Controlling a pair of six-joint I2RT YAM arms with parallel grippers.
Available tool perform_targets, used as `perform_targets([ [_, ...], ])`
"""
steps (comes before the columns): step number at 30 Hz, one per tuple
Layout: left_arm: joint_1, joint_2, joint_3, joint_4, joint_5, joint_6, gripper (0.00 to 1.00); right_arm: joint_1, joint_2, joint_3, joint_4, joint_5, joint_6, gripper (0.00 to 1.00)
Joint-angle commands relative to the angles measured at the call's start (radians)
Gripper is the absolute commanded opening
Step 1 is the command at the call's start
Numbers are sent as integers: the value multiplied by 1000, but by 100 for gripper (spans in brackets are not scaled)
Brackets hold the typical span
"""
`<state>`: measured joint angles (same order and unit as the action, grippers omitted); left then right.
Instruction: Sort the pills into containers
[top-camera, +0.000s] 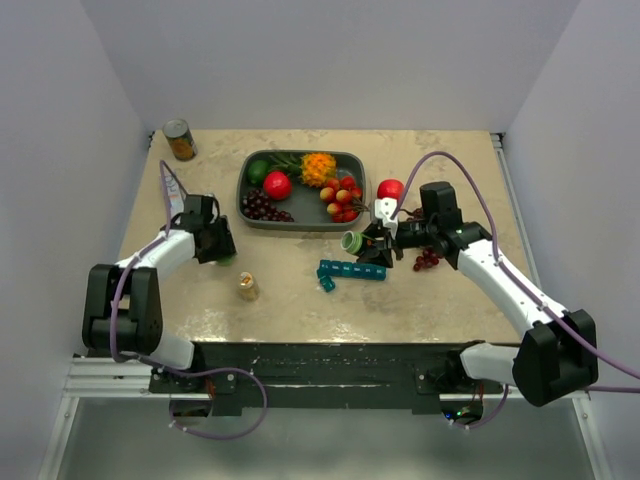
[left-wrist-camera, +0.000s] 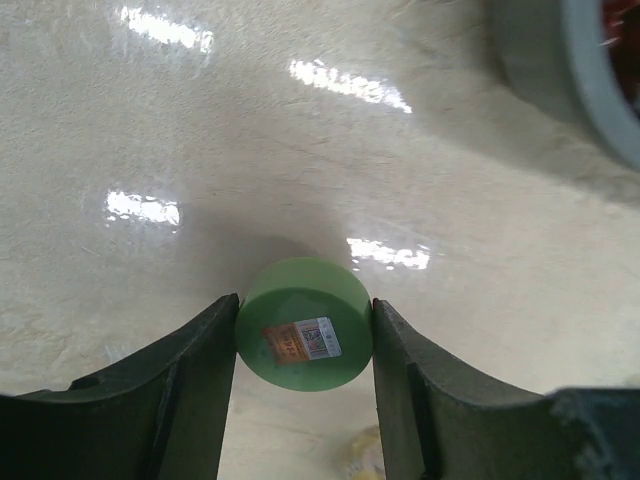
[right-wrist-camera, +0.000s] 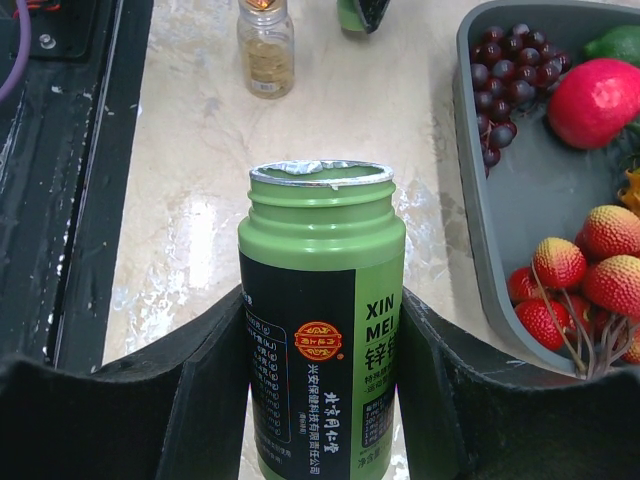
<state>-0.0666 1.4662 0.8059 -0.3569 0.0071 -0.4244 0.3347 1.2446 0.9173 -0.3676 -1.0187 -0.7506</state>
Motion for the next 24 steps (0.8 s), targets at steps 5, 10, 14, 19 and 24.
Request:
perform_targets([
  [5, 4, 36, 42, 13, -88, 87, 60, -6, -33, 0, 93, -56, 92, 0],
  [10, 4, -88, 59, -22, -76, 119, 88, -42, -106, 43, 234, -80, 292, 0],
  [14, 4, -239, 47, -27, -49, 133, 96, -242, -106, 176, 424, -104, 722, 0],
  [19, 4, -462, -5, 10, 33, 144, 96, -226, -141, 37, 1341, -125, 1511, 0],
  [24, 4, -579, -1, 13, 145, 154, 99, -274, -168, 207, 878, -144, 1279, 0],
])
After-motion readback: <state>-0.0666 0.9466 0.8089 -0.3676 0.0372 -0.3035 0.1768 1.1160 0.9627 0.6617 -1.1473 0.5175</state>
